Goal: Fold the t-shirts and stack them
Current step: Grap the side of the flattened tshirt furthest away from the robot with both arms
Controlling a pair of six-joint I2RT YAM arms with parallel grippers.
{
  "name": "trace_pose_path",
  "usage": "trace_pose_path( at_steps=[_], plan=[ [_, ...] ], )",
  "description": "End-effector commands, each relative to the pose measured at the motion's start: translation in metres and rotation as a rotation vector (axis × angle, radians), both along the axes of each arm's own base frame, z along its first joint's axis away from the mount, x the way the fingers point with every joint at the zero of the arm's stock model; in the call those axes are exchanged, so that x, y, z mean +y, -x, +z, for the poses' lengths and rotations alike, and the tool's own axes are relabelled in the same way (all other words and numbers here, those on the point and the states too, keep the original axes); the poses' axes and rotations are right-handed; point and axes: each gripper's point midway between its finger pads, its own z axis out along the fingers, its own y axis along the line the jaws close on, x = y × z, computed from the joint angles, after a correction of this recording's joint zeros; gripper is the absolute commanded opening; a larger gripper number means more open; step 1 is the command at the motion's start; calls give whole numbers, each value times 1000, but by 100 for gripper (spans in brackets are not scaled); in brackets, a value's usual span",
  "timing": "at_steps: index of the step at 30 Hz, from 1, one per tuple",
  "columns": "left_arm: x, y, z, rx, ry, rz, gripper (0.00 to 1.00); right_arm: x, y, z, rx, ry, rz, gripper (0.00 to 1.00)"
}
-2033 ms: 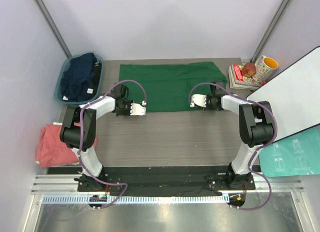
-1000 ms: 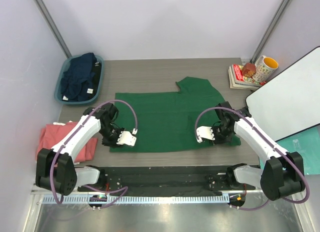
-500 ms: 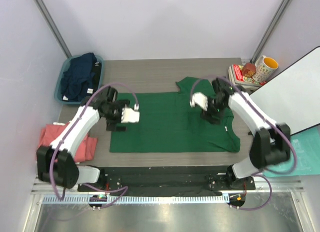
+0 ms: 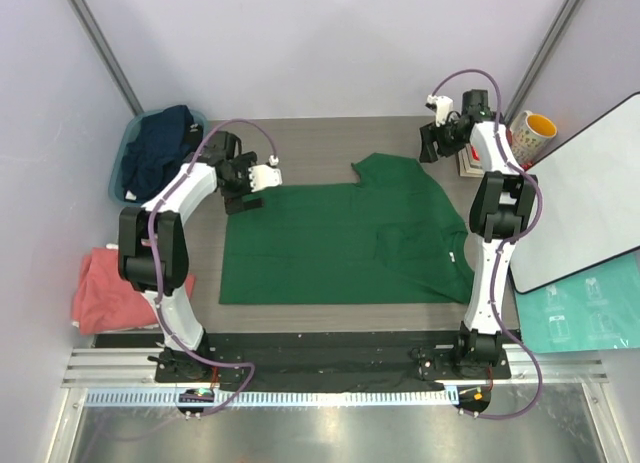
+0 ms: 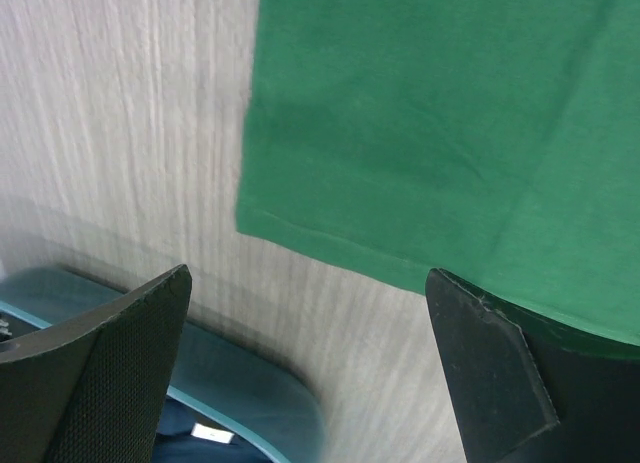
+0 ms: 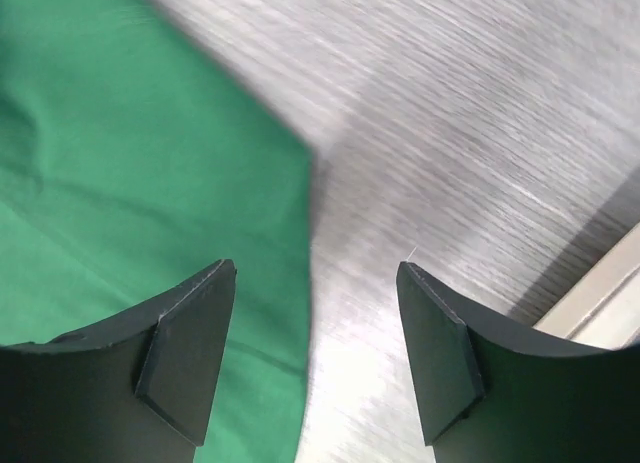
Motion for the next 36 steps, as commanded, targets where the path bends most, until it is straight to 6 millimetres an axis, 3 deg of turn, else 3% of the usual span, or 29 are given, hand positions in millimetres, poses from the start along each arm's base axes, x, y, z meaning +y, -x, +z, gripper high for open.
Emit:
trace_pose_path(
  at_steps=[1,9,15,19,23,28,30,33,36],
  plan=[
    [1,-19,9,-38,-47,-33,100,20,-27,4,-31,-151,-46,72],
    [0,-25,3,-19,-92,-32,100,48,-46,-8,-2,-389,-49,73],
    [-4,-28,2,-10,-93,-23,100,49,-44,-20,32,-410,-70,70],
    [-6,-31,1,-15,-106,-37,100,52,-37,-8,50,-442,-68,65],
    [-7,-36,3,-28,-108,-53,100,58,-13,1,108,-472,-38,61],
    [-13,-41,4,-32,-88,-61,100,60,7,-7,181,-469,-35,55],
    [-16,-41,3,-34,-84,-69,100,60,7,-7,180,-467,-39,52],
    [-18,-39,1,-29,-81,-75,100,60,2,-3,158,-455,-42,40],
    [-19,-37,0,-28,-75,-79,100,60,-5,10,119,-447,-37,33]
  ],
)
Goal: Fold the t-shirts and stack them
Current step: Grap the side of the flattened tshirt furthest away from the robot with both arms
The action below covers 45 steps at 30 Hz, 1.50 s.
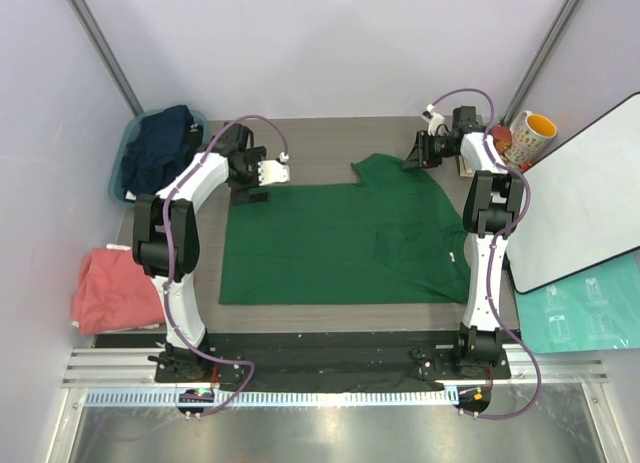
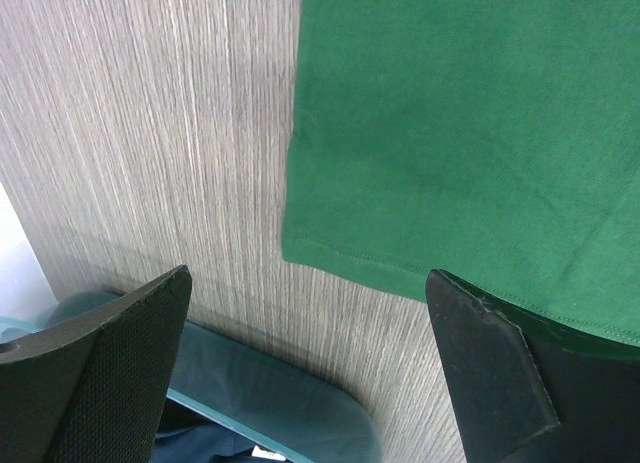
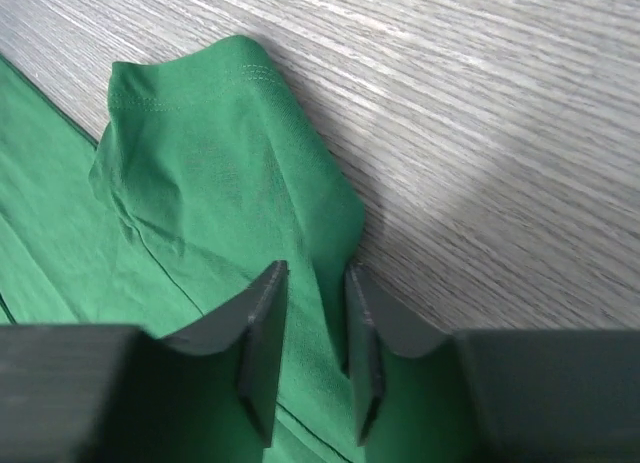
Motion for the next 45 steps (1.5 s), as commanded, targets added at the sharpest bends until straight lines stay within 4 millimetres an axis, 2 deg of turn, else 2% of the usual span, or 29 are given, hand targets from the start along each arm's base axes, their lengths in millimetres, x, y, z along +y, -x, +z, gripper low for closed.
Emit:
trace_pose_path(
  at_steps=[1,4,7,9,13,17,18,19,20,21,23,25,27,28,29,30,34,36,37,41,45],
  plan=[
    [-9,-2,5,-14,24,-25,100,3,-12,61,-133,15,7,29],
    [-10,2,3,-10,26,-28,100,5,-13,74,-171,35,16,24],
    [-9,4,2,-13,27,-27,100,10,-6,89,-189,41,44,22],
    [-9,4,2,-14,29,-26,100,18,4,101,-191,39,73,20],
    [-11,7,-2,-9,35,-31,100,29,28,108,-192,63,172,20],
    [-13,5,-3,-17,39,-37,100,39,66,97,-127,100,310,21],
    [-13,5,-4,-16,38,-39,100,39,84,90,-58,106,340,21],
    [-14,4,-3,-22,40,-41,100,37,94,83,-32,115,368,21],
    [-14,2,-2,-30,40,-42,100,49,106,76,-28,132,443,21],
    [-14,2,-2,-28,40,-42,100,48,122,71,26,151,478,20],
    [-14,0,-1,-36,45,-41,100,53,136,62,66,170,520,21],
    [-15,2,-2,-34,49,-43,100,50,130,60,66,186,482,29],
    [-15,3,-2,-39,54,-46,100,46,101,67,-12,209,384,37],
    [-16,6,-5,-30,53,-49,100,41,92,62,-17,242,337,37],
    [-15,7,-6,-27,54,-50,100,35,66,67,-111,263,281,39],
    [-16,9,-7,-24,56,-54,100,30,54,70,-140,274,234,42],
    [-15,8,-7,-29,53,-51,100,16,1,70,-189,278,48,46],
    [-15,7,-4,-34,54,-48,100,13,-17,73,-227,295,23,47],
    [-15,7,-3,-38,54,-47,100,12,-21,64,-220,296,12,47],
    [-12,8,-3,-38,43,-36,100,8,-47,56,-288,315,-27,50],
    [-12,9,-4,-34,40,-29,100,0,-65,28,-292,344,-87,57]
  ],
)
